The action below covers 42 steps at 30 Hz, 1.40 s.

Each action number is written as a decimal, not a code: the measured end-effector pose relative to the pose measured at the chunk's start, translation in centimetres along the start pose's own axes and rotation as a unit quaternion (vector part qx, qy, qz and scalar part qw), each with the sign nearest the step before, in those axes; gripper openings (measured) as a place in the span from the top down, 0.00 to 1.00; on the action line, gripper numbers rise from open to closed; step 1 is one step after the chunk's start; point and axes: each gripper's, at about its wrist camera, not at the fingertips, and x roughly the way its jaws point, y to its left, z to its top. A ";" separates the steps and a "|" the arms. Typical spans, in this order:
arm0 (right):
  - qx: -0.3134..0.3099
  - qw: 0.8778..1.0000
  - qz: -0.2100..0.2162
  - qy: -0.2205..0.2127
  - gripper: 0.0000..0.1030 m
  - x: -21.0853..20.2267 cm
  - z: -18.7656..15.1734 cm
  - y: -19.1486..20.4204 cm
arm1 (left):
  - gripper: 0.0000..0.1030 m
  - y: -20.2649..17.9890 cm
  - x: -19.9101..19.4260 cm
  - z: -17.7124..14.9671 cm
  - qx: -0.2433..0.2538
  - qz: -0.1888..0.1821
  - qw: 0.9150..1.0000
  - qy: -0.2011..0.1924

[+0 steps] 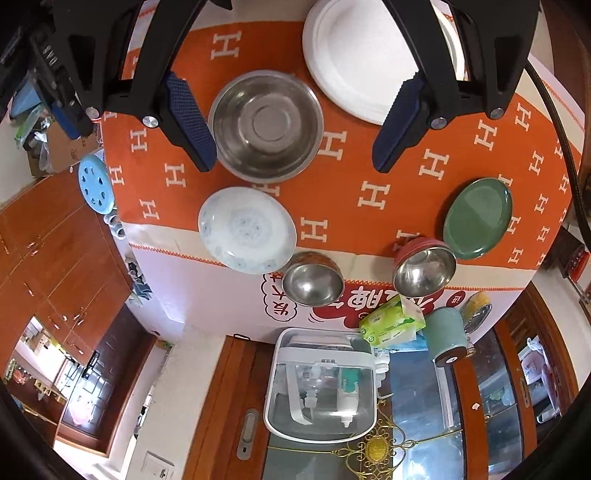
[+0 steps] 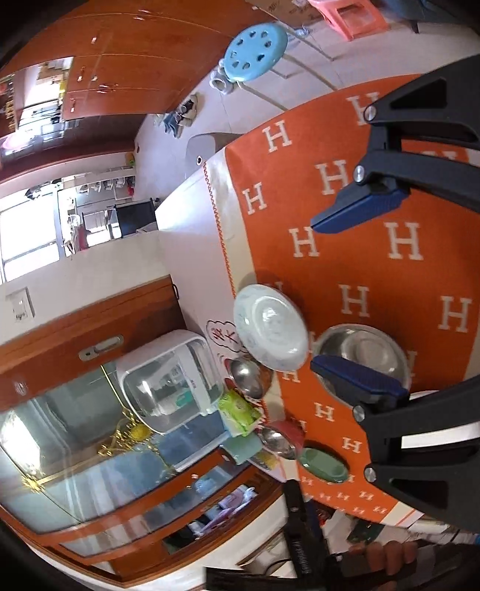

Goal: Organize plates and bowls

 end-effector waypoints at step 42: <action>0.000 0.984 0.130 0.122 0.33 24.2 1.3 -1.2 | 0.17 0.1 26.5 5.1 -0.039 -0.008 0.990 0.133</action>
